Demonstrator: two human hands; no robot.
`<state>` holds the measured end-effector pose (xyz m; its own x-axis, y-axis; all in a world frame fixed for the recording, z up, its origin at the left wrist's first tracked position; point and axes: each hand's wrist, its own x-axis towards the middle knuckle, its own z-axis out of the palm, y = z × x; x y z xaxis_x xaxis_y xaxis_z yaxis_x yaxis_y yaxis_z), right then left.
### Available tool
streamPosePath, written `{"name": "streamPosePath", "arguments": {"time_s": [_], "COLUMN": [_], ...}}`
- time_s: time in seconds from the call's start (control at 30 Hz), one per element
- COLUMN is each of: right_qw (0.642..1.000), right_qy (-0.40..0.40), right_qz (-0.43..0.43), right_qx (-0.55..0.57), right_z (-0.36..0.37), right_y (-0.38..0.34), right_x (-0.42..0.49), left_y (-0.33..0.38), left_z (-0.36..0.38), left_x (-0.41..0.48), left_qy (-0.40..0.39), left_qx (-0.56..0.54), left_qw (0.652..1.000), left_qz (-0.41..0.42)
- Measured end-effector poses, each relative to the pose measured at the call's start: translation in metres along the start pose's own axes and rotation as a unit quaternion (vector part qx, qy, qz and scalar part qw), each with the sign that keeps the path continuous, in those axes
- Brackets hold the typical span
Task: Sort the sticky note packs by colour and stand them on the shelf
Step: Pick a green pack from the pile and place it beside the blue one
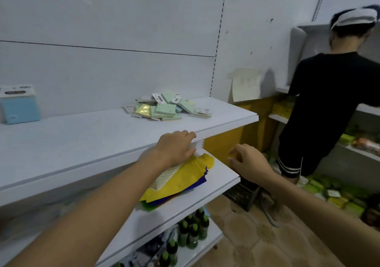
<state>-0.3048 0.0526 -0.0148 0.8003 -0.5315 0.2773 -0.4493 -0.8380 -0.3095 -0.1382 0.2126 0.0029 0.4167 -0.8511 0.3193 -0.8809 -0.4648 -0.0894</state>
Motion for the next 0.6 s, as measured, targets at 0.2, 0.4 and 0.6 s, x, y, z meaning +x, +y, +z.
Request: {"name": "streamPosePath", "arguments": {"time_s": [0.2,0.4,0.6], "right_qw": [0.999,0.995,0.992], "right_qy": [0.002,-0.002,0.018], "right_qz": [-0.038,-0.086,-0.118], "right_qx": [0.037,0.052,0.042], "right_z": [0.003,0.022,0.019], "right_y": [0.013,0.008,0.023], "right_x": [0.022,0.065,0.127], "left_y": [0.008,-0.032,-0.078], "left_z": [0.011,0.024,0.059], "left_x": [0.019,0.057,0.133], "left_qy": [-0.01,0.05,0.013], "left_qx": [0.026,-0.037,-0.017], "left_qw": [1.0,0.996,0.978], "left_qz": [0.0,-0.07,-0.206]}}
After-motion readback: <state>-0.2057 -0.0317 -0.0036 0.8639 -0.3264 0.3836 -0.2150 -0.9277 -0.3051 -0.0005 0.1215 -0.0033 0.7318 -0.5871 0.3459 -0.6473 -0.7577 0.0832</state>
